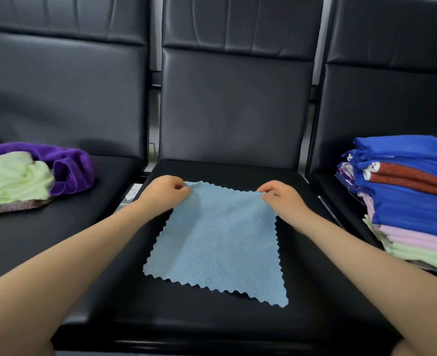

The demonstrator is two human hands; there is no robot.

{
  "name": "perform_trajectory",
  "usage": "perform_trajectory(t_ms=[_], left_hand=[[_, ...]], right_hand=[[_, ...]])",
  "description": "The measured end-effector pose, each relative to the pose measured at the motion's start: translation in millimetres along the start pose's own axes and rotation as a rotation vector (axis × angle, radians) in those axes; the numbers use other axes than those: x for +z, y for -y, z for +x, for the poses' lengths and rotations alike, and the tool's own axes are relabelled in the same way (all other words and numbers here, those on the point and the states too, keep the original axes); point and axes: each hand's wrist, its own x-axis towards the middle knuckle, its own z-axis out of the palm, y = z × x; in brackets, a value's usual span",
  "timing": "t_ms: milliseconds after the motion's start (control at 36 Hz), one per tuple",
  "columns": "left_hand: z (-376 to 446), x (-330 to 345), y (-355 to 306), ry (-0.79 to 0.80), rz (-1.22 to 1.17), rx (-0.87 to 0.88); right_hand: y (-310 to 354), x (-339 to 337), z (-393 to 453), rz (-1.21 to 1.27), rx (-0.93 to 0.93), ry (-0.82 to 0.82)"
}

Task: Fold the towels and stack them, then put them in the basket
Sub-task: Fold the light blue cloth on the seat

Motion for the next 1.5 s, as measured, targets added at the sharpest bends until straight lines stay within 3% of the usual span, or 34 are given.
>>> perform_trajectory(t_ms=[111, 222, 333, 472, 778, 889, 1056, 1250, 1389, 1500], left_hand=[[9.8, 5.5, 13.2, -0.029, 0.075, -0.160], [6.4, 9.1, 23.9, -0.059, 0.183, -0.171], [-2.1, 6.9, 20.1, -0.075, 0.171, -0.122], [-23.9, 1.7, 3.8, -0.137, 0.178, 0.093], [-99.5, -15.0, -25.0, 0.216, 0.051, 0.380], [-116.8, -15.7, -15.3, 0.351, 0.063, 0.423], [-123.3, -14.0, -9.1, 0.378, 0.147, 0.497], [-124.2, 3.2, -15.9, 0.206, 0.368, 0.636], [-113.8, -3.8, -21.1, 0.167, 0.311, 0.541], [-106.3, -11.9, -11.4, 0.244, 0.281, 0.472]], right_hand=[[-4.0, 4.2, 7.7, -0.076, 0.010, -0.110], [-16.8, 3.4, 1.7, -0.367, 0.024, -0.117], [-20.9, 1.6, -5.6, -0.453, 0.006, -0.062], [-7.7, 3.2, -17.4, -0.302, -0.021, -0.023], [43.4, 16.4, -109.2, -0.258, -0.360, 0.395], [37.9, 15.4, -126.2, -0.452, -0.478, 0.479], [26.9, 15.1, -128.5, -0.524, -0.521, 0.393], [24.0, 21.0, -126.4, -0.556, -0.475, 0.272], [20.4, 6.3, -112.0, -0.538, -0.391, 0.371], [15.6, -7.0, -107.4, -0.335, -0.305, 0.275]])
